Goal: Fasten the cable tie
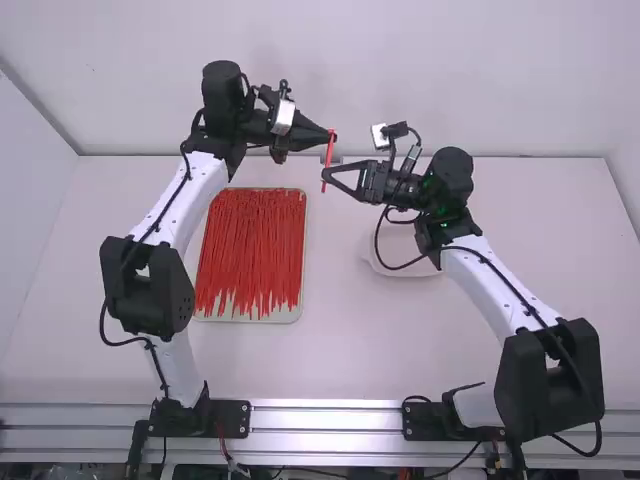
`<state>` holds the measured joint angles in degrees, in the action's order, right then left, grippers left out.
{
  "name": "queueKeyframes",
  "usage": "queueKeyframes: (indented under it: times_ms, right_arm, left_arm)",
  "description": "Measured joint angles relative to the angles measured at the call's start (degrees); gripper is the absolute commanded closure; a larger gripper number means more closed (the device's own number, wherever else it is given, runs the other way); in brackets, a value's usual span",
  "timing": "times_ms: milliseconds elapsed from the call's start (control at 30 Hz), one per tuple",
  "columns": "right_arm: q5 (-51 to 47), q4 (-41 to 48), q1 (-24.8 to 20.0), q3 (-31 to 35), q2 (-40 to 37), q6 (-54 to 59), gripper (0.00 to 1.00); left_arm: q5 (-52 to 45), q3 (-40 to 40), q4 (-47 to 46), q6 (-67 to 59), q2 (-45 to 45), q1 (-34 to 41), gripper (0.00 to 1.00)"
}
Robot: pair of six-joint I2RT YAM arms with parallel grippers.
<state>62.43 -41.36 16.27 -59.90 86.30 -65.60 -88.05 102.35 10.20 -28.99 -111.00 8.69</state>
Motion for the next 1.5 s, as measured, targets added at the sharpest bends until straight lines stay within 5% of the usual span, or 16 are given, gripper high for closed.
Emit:
queueKeyframes:
  times_ms: [1500]
  right_arm:
    - [-1.8,-0.5,-1.1,0.0,0.0,-0.1,1.00]
  left_arm:
    - [1.3,0.0,1.0,2.2,0.0,1.1,0.98]
